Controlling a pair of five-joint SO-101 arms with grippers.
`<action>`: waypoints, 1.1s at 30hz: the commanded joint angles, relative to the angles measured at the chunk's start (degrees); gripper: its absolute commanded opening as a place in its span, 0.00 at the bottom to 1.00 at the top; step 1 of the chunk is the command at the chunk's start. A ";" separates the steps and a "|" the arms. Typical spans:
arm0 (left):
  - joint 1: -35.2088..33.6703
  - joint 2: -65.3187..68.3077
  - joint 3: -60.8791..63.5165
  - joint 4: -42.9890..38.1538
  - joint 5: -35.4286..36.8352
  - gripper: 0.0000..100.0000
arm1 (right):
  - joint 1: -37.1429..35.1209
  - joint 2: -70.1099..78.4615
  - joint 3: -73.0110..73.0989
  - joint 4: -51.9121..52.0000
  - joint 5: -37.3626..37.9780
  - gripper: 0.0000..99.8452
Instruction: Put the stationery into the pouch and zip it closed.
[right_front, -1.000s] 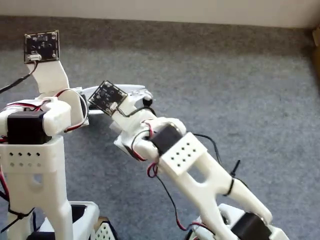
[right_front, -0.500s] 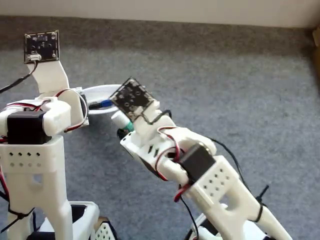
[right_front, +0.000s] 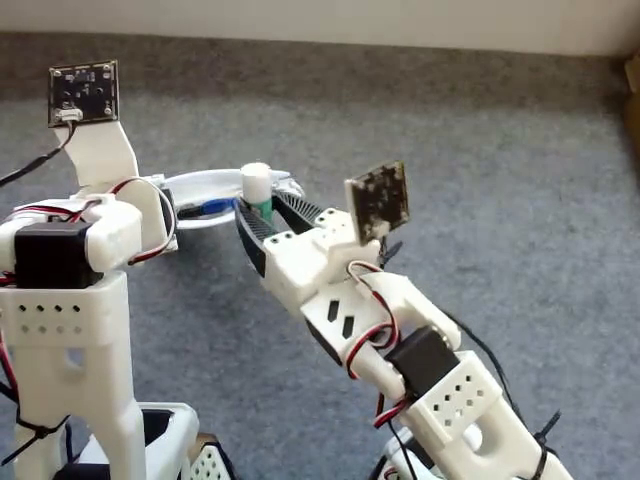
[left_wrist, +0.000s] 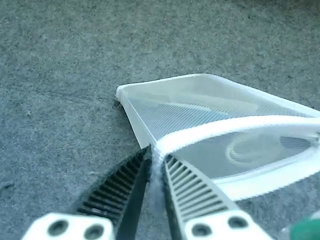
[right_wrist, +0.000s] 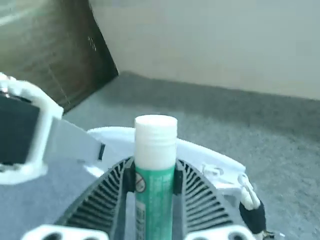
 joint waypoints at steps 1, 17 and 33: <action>1.27 -1.19 -1.27 -0.26 -0.35 0.01 | 1.01 -5.23 4.70 -15.60 -1.76 0.00; 1.27 -1.19 -1.27 -0.26 -0.35 0.01 | 0.66 -7.87 21.05 -54.73 -1.85 0.00; 0.92 -1.19 -1.19 -0.18 -0.35 0.01 | 0.92 16.75 4.97 -54.81 -1.85 0.00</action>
